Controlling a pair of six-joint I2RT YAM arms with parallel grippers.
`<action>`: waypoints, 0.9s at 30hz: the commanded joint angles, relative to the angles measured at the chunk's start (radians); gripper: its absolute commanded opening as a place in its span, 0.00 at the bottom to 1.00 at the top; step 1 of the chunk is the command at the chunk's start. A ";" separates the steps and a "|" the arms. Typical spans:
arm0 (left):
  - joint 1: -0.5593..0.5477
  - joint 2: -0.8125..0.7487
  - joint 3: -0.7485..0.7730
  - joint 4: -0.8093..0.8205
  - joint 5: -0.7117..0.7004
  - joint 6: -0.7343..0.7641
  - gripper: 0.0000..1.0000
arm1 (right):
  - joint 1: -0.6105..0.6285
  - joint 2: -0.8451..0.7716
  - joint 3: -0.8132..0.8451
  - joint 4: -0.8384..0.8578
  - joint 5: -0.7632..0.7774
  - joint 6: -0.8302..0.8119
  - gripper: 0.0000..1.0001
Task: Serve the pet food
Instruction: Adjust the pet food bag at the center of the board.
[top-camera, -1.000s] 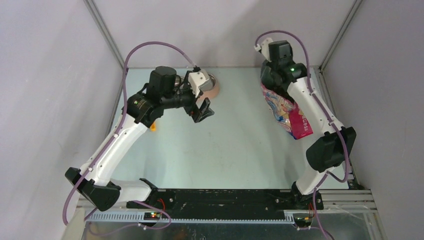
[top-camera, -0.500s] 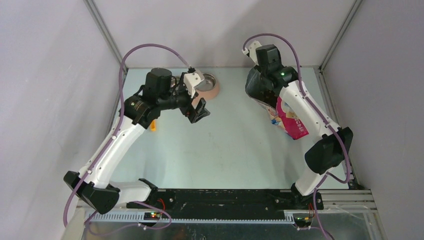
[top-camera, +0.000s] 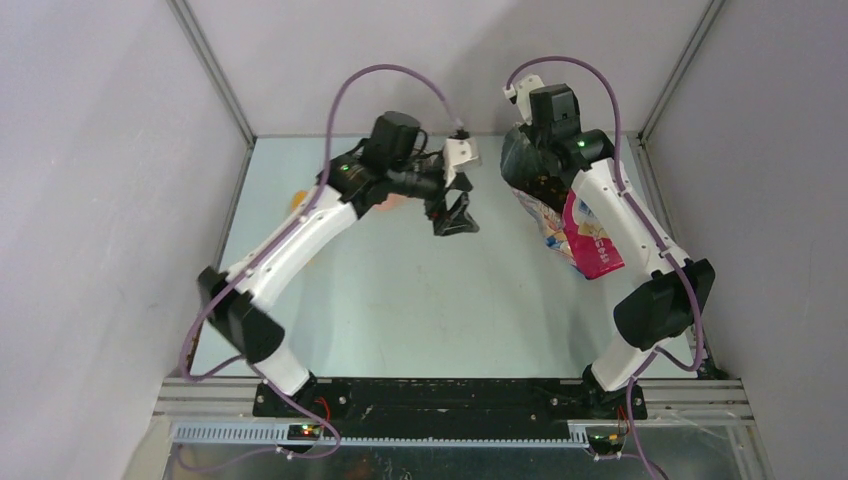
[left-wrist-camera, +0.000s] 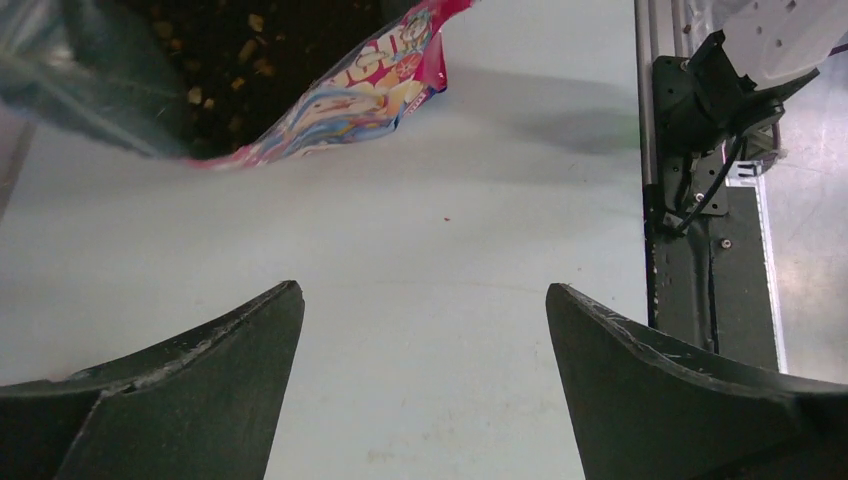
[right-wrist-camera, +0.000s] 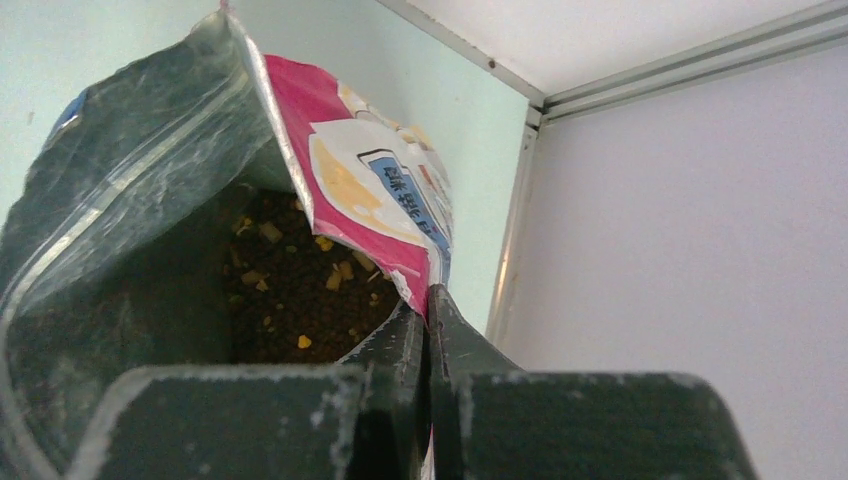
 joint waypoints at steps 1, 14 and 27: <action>-0.040 0.122 0.132 0.050 0.088 0.018 0.98 | 0.011 -0.067 0.044 0.039 -0.094 0.073 0.00; -0.125 0.378 0.470 -0.082 0.143 0.225 0.98 | 0.015 -0.049 0.071 -0.067 -0.240 0.155 0.00; -0.140 0.542 0.570 -0.155 0.083 0.392 0.98 | 0.011 -0.070 0.099 -0.102 -0.279 0.165 0.00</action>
